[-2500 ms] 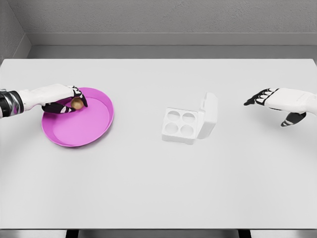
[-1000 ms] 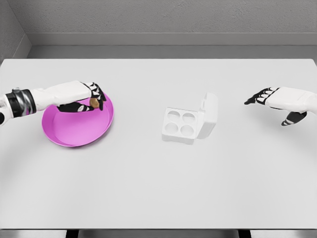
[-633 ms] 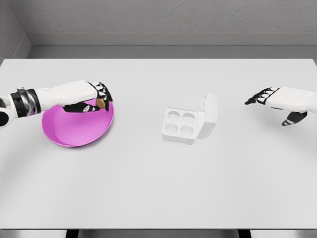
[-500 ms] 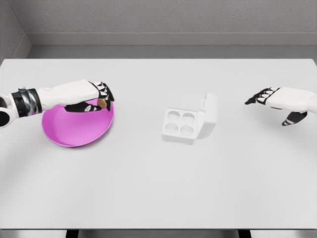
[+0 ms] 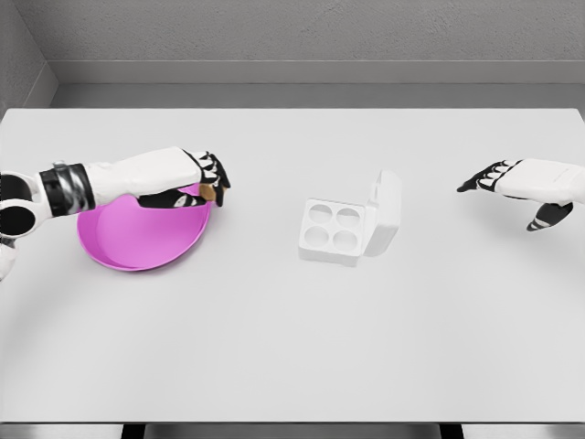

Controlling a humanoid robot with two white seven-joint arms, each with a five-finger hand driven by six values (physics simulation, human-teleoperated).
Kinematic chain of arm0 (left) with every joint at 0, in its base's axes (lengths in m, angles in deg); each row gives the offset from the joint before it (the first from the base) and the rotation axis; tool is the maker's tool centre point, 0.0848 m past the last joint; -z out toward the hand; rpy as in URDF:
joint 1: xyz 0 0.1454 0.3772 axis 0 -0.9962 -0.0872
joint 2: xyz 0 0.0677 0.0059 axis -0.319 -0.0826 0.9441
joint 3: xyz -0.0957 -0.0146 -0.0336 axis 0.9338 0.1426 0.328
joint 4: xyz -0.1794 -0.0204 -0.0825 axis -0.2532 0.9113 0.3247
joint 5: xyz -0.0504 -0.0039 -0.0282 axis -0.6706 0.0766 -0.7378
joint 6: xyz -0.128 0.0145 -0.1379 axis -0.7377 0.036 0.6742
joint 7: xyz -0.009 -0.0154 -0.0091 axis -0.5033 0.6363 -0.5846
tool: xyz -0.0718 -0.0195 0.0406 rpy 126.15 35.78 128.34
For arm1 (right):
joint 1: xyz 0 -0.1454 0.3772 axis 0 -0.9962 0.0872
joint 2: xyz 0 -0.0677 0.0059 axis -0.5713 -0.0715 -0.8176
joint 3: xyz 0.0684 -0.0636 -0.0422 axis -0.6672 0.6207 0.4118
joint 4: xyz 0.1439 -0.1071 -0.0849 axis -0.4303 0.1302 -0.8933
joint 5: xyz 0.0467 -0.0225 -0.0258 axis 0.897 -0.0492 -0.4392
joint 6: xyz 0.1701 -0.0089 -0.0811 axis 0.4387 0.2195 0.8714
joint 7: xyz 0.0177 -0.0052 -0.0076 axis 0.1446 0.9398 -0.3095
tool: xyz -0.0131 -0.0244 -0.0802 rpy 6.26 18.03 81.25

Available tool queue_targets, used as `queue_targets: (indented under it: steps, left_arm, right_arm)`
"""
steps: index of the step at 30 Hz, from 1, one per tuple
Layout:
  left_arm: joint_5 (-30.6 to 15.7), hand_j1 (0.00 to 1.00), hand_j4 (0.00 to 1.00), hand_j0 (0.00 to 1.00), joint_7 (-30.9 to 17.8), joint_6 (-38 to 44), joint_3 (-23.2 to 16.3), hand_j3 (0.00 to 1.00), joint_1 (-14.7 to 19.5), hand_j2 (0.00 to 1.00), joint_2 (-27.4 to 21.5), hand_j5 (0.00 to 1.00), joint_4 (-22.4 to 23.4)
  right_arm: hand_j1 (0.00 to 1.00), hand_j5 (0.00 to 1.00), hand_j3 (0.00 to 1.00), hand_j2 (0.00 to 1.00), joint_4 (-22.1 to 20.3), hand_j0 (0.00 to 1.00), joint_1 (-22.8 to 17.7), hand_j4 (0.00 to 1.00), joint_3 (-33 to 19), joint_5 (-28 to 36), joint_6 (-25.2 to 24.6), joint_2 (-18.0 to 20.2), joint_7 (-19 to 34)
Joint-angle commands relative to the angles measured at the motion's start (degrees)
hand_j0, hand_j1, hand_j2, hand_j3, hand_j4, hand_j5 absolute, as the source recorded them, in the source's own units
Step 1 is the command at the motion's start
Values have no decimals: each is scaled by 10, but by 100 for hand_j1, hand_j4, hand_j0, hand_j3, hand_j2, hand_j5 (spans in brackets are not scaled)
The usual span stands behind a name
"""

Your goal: Pack egg into the box and close the box lid

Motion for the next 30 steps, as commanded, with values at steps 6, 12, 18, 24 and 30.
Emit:
queue_targets:
  steps: [6,12,18,24,30]
  left_arm:
    - [0,46,46,46,0,2,-3,46,0,46,18,46,-7]
    - [2,46,46,46,-2,2,-6,46,0,46,35,46,-16]
    - [3,46,46,46,-4,2,-6,46,1,46,46,46,-16]
    - [10,46,46,46,-5,2,-6,46,1,46,57,46,-18]
    - [13,46,46,46,-5,2,-7,46,1,46,70,46,-18]
  right_arm:
    - [100,100,100,100,-1,100,0,100,-2,3,-1,0,2]
    - [100,100,100,100,0,100,0,100,-2,3,-1,-1,2]
    - [100,100,100,100,0,100,-10,100,-19,3,-1,3,2]
    - [100,100,100,100,-1,100,-25,100,-38,3,-1,1,2]
    - [100,100,100,100,-3,100,-26,100,-38,2,-1,-3,2]
